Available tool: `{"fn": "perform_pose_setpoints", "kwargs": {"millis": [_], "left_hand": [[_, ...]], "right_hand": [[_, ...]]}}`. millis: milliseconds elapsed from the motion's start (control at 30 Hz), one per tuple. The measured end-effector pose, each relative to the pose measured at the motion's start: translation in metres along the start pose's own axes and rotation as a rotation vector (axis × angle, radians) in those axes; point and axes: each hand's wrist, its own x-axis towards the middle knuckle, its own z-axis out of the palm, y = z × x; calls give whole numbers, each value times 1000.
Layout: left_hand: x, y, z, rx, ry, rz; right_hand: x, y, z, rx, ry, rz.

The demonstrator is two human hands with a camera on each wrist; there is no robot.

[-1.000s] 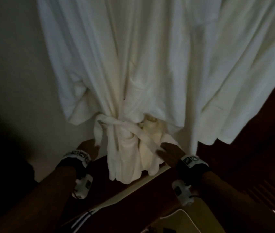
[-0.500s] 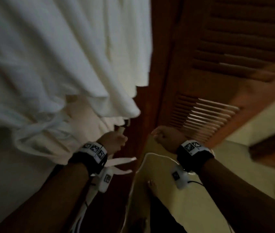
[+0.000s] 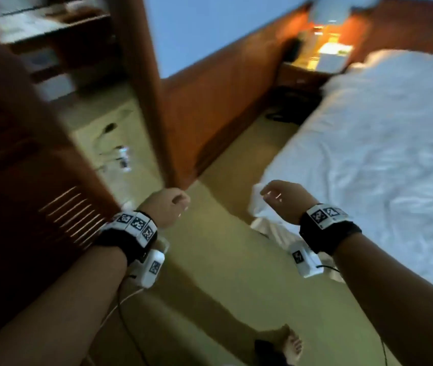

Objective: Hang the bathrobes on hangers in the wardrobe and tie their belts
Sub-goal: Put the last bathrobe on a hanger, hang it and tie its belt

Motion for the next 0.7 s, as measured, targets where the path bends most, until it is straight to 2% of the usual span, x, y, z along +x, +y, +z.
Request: {"fn": "perform_pose_setpoints", "kwargs": {"millis": [167, 333, 533, 700], "left_hand": [[111, 211, 113, 86, -171, 353], [160, 399, 249, 138, -407, 659], [168, 556, 384, 215, -729, 921], [173, 662, 485, 248, -856, 1005]], "right_hand": [[-54, 186, -123, 25, 174, 288], [-144, 335, -214, 53, 383, 565], [-257, 451, -250, 125, 551, 876], [-316, 533, -255, 167, 631, 1078]]}}
